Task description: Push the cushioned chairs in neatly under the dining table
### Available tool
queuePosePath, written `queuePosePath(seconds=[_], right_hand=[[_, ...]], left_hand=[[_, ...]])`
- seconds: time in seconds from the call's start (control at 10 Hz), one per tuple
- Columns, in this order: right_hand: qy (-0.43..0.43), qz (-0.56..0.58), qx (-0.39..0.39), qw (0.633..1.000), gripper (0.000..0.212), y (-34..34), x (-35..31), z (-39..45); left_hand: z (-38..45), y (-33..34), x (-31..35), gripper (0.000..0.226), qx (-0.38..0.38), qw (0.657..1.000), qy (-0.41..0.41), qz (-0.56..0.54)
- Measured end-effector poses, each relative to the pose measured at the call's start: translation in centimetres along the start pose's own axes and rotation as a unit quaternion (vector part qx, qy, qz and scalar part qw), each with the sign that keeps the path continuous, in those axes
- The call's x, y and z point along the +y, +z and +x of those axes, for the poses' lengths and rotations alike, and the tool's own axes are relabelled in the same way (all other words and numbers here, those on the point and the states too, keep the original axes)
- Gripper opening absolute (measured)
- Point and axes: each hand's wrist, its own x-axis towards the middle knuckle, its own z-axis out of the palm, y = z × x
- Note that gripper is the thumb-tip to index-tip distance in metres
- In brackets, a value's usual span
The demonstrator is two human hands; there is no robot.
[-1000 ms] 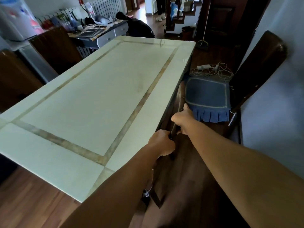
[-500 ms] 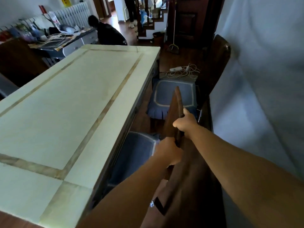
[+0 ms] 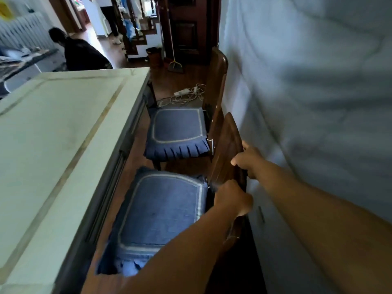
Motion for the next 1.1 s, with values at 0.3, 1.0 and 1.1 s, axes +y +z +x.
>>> queuePosePath(seconds=[0.3, 1.0, 1.1], right_hand=[[0.019, -0.021, 0.026, 0.999, 0.091, -6.7, 2.1, 1.2], [-0.038, 0.101, 0.150, 0.983, 0.065, -7.5, 3.4, -4.0], [-0.052, 0.145, 0.228, 0.961, 0.060, -6.7, 3.3, -6.7]], left_hand=[[0.8, 4.9, 4.7, 0.008, -0.053, 0.999, 0.009, -0.007], [-1.2, 2.3, 1.9, 0.056, -0.045, 0.986, 0.058, -0.148], [-2.2, 0.6, -0.1, 0.061, -0.019, 0.986, 0.077, -0.147]])
